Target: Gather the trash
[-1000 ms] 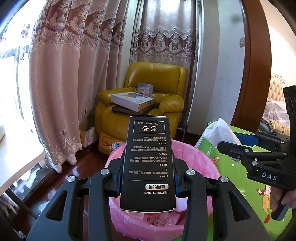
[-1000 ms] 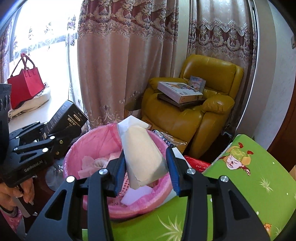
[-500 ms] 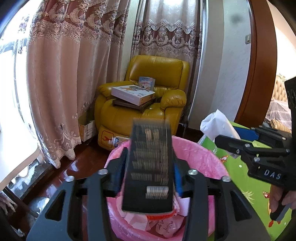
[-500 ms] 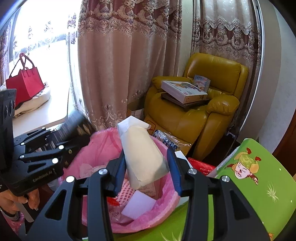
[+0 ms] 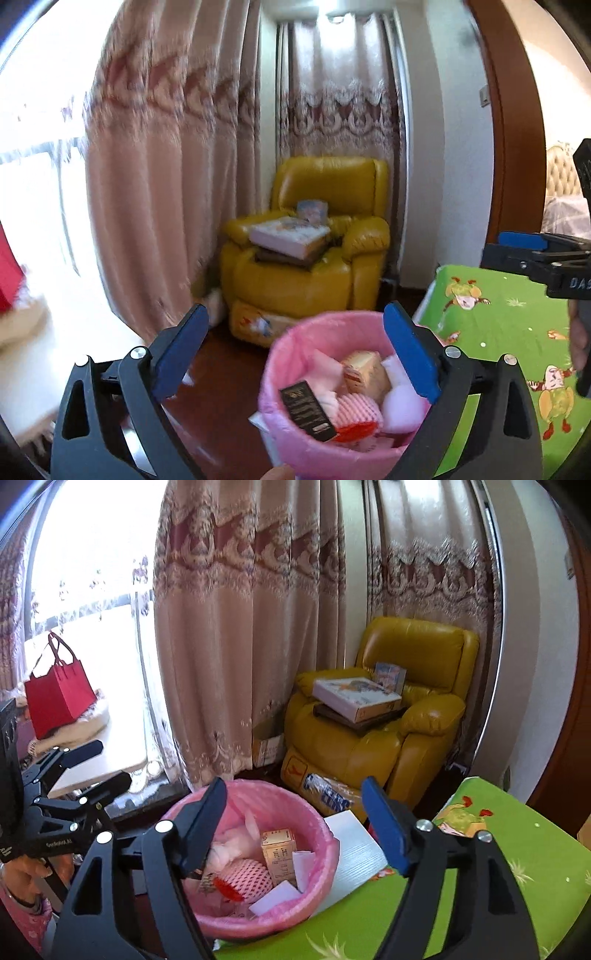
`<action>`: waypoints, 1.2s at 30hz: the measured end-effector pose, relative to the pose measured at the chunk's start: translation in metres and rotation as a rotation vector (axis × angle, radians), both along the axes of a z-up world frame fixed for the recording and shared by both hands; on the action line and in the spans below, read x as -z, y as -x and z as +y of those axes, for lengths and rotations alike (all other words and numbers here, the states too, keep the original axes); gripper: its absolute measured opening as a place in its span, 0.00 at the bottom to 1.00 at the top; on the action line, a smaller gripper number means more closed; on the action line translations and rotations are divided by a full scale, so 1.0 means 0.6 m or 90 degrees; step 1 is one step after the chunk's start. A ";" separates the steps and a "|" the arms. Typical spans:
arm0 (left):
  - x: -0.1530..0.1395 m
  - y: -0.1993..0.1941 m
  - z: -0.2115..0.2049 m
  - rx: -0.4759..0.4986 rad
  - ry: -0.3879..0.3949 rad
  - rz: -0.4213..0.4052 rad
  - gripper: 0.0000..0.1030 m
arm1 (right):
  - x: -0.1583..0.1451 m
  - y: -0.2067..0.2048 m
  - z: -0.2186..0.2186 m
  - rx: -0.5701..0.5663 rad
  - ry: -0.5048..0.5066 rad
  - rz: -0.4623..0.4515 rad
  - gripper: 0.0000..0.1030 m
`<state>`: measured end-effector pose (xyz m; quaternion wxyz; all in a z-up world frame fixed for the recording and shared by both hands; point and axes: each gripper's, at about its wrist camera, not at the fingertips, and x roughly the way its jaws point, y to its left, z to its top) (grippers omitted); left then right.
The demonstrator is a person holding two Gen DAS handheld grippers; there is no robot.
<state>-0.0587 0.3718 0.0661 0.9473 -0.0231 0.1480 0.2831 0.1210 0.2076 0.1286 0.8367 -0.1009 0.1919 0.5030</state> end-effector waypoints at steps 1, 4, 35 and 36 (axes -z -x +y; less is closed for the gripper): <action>-0.013 0.015 -0.016 -0.008 -0.024 -0.012 0.87 | -0.009 0.010 -0.016 0.003 -0.009 -0.004 0.78; -0.042 0.048 -0.051 -0.032 -0.058 -0.034 0.87 | -0.028 0.041 -0.063 0.008 -0.036 -0.017 0.84; 0.071 0.107 -0.196 0.003 0.045 0.059 0.87 | 0.117 0.160 -0.179 0.056 0.042 0.015 0.93; 0.071 0.106 -0.197 0.007 0.049 0.060 0.87 | 0.118 0.159 -0.179 0.056 0.043 0.016 0.93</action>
